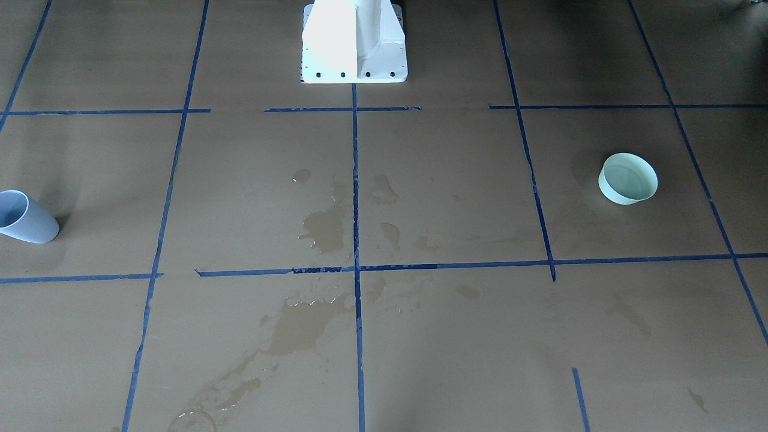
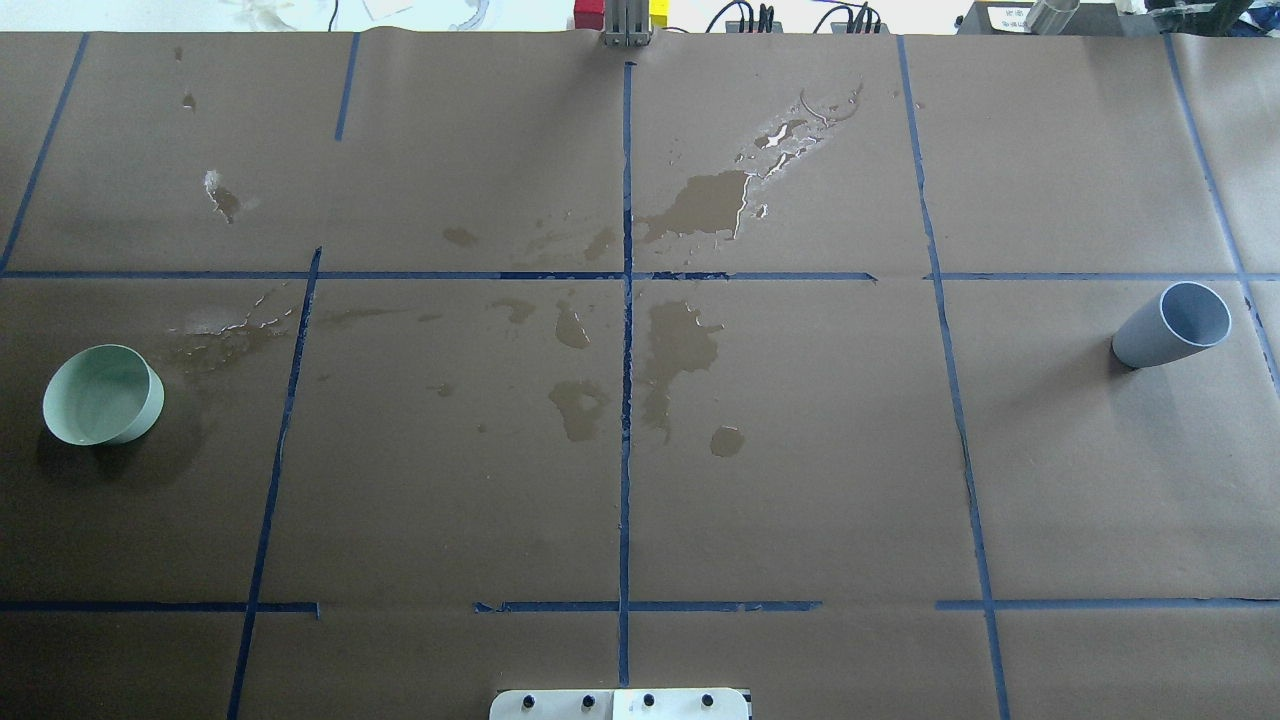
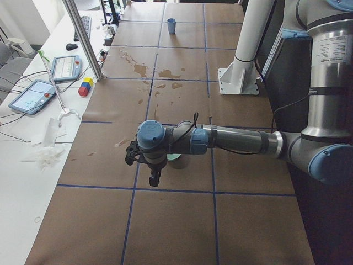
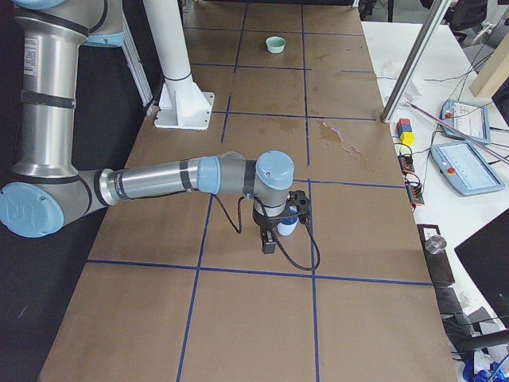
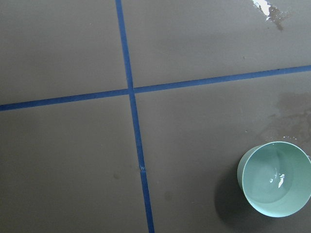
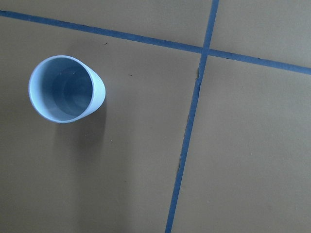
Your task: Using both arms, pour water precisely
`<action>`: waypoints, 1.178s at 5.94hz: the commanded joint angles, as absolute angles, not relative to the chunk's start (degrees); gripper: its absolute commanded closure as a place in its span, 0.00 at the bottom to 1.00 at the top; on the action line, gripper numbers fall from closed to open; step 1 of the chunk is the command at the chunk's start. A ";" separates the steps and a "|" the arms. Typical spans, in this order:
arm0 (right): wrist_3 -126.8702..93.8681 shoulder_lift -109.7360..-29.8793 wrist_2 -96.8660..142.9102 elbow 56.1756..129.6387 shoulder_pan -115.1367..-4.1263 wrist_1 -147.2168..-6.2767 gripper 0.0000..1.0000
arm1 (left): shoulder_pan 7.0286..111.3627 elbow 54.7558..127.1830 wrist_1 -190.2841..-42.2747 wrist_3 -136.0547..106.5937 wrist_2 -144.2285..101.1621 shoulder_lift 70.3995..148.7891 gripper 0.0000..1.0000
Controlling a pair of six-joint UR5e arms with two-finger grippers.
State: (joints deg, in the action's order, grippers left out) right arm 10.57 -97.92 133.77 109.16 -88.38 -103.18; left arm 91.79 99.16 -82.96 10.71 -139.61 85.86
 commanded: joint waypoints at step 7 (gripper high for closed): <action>10.72 -100.10 135.09 109.07 -87.80 -101.87 0.00 | 92.02 106.79 -79.89 12.04 -135.70 76.46 0.00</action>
